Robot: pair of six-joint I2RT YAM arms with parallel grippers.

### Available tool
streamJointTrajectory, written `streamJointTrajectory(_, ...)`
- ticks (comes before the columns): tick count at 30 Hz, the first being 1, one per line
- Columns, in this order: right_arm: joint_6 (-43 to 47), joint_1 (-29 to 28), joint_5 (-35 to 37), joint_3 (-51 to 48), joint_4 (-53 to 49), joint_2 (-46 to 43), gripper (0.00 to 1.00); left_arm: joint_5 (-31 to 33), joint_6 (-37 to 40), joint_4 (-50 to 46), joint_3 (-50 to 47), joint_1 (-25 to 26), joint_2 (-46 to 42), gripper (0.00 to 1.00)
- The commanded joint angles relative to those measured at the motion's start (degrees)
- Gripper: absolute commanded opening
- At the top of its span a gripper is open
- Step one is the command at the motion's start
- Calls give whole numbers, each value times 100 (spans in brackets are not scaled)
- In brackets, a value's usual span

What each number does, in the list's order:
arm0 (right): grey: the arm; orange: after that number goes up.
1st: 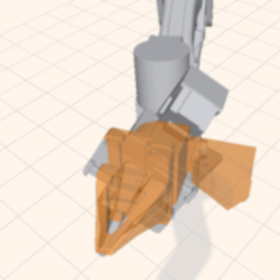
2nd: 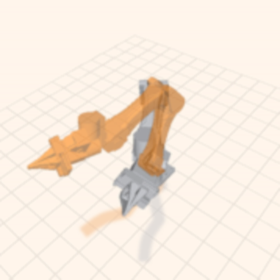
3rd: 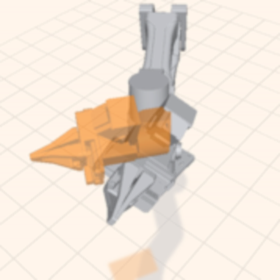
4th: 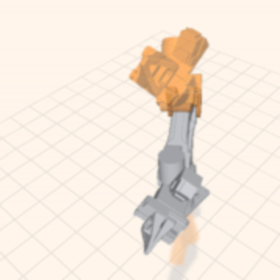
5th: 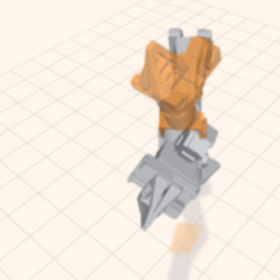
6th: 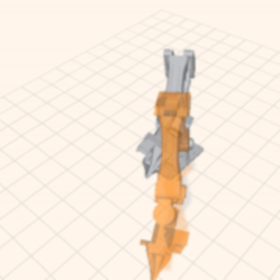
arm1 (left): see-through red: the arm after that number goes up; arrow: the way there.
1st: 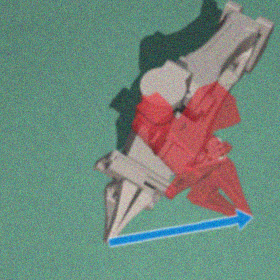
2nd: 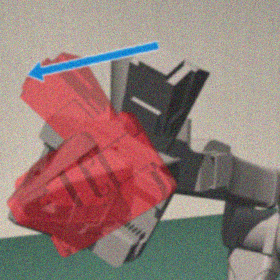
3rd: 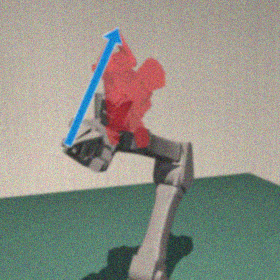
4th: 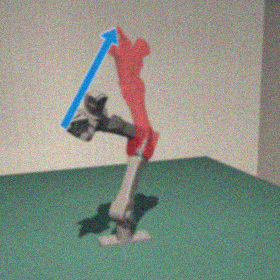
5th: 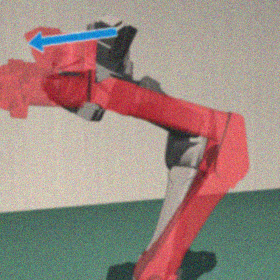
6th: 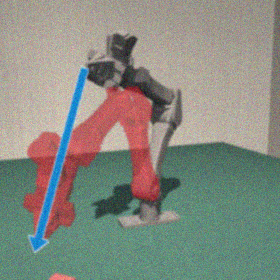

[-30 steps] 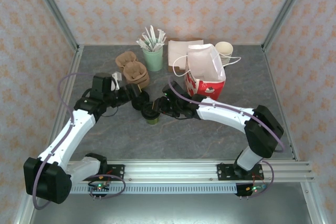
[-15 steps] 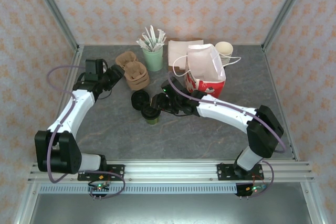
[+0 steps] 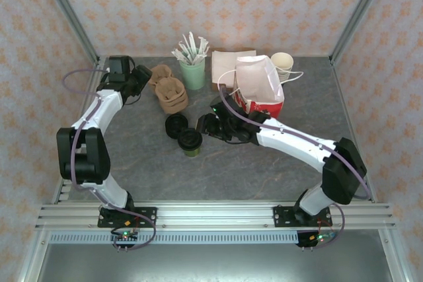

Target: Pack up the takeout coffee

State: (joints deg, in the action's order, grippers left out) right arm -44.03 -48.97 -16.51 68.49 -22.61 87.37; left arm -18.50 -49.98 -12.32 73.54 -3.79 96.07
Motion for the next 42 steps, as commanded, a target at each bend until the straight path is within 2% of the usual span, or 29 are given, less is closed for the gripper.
streamJointTrajectory(1, 117, 71, 175, 156, -209, -214, 52, 315, -192, 149, 254, -37, 201, 54)
streamJointTrajectory(8, 238, 146, 200, 140, -279, -310, 52, 579, -296, 98, 406, -35, 539, 56)
streamJointTrajectory(18, 258, 256, 177, 107, -290, -309, 52, 449, -378, 136, 705, -30, 1016, 54)
streamJointTrajectory(32, 281, 298, 227, -29, -284, -378, 51, 338, -382, 420, 837, 111, 1221, 37)
streamJointTrajectory(42, 246, 300, 289, -165, -261, -541, 51, 666, -400, 134, 781, 150, 1091, 44)
